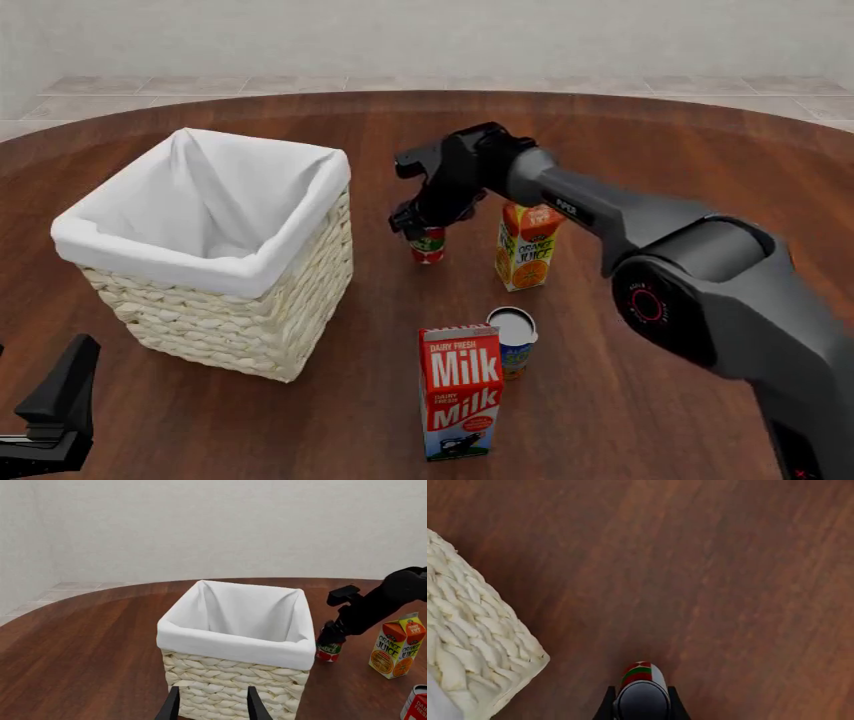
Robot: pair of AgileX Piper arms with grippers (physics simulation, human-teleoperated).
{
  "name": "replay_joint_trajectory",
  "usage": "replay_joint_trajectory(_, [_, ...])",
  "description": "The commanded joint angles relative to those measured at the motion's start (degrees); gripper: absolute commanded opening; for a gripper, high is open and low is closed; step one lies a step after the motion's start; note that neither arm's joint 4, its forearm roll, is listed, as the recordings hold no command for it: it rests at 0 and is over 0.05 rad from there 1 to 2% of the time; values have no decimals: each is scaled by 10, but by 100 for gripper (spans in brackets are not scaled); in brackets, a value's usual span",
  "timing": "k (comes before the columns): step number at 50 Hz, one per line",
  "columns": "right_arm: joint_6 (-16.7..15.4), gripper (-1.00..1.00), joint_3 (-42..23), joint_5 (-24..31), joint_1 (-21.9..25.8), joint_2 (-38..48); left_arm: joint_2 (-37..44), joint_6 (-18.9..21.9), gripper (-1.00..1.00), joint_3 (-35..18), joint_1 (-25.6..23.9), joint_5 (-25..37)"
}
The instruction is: Pick up the tomato sauce, and put it in the basket.
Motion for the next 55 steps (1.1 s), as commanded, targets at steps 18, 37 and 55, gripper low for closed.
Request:
replay_joint_trajectory(18, [-19, -100, 99, 13, 19, -162, -2, 0, 100, 0, 0, 2])
replay_joint_trajectory(37, [-27, -100, 152, 35, 42, -286, -2, 0, 100, 0, 0, 2])
replay_joint_trajectory(55, [-25, -100, 173, 30, 87, -361, -2, 0, 100, 0, 0, 2])
